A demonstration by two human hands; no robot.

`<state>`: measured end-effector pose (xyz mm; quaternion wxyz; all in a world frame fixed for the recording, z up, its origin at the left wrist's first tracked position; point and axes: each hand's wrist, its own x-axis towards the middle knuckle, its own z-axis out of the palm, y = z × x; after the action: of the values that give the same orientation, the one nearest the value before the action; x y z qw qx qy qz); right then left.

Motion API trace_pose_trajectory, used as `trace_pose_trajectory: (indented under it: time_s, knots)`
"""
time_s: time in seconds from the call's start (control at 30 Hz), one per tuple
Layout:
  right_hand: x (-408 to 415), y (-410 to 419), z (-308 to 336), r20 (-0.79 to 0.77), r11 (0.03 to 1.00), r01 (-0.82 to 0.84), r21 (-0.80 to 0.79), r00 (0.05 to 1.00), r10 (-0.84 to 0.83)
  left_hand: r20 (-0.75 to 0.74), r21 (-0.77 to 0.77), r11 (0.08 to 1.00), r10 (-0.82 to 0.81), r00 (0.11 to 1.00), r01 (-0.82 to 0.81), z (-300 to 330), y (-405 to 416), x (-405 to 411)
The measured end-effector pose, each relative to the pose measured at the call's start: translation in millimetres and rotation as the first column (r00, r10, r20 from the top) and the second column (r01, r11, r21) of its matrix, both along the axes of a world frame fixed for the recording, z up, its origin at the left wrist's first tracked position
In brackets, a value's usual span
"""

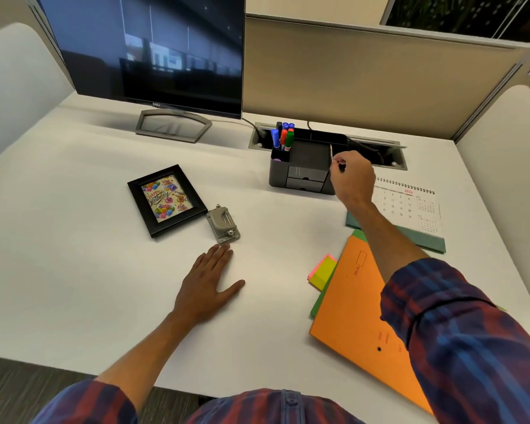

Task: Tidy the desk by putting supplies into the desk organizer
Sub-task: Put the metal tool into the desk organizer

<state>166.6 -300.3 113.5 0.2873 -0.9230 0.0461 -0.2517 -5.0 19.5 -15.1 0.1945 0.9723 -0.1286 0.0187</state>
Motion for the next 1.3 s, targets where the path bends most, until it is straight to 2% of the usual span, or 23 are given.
trace_pose_trajectory:
  time_s: [0.1, 0.23, 0.33, 0.43, 0.57, 0.7, 1.03, 1.3]
  knots:
    - [-8.3, 23.3, -9.0, 0.033, 0.994, -0.112, -0.005, 0.993, 0.113, -0.001, 0.002, 1.0, -0.001, 1.0, 0.001, 0.4, -0.1, -0.5]
    - [-22.3, 59.8, -24.5, -0.026, 0.977, -0.212, 0.008, 0.977, 0.212, -0.006, 0.005, 1.0, -0.003, 1.0, 0.003, 0.2, 0.3, -0.2]
    - [-36.2, 87.9, -39.4, -0.156, 0.948, -0.318, 0.013, 0.936, 0.316, -0.007, 0.007, 1.0, -0.008, 1.0, 0.008, 0.4, 0.0, 0.2]
    - [-50.5, 113.6, -54.8, -0.331, 0.906, -0.423, 0.024, 0.852, 0.406, -0.003, 0.005, 1.0, -0.007, 1.0, 0.007, 0.3, -0.1, 0.3]
    - [-63.9, 142.7, -64.8, -0.428, 0.858, -0.508, 0.072, 0.762, 0.487, -0.003, 0.005, 1.0, -0.009, 1.0, 0.009, -0.4, 0.6, 0.7]
    - [-67.2, 165.8, -69.8, -0.49, 0.852, -0.523, 0.025, 0.736, 0.466, -0.011, 0.003, 1.0, -0.024, 1.0, 0.024, 0.8, 0.5, 1.1]
    - [-63.9, 185.3, -68.0, -0.487, 0.873, -0.482, -0.08, 0.783, 0.388, -0.018, 0.008, 1.0, -0.024, 1.0, 0.024, -0.4, 1.2, 1.2]
    - [-56.5, 182.4, -54.2, -0.443, 0.913, -0.409, -0.012, 0.82, 0.362, -0.038, 0.01, 1.0, -0.022, 0.999, 0.023, -0.9, 1.3, 1.0]
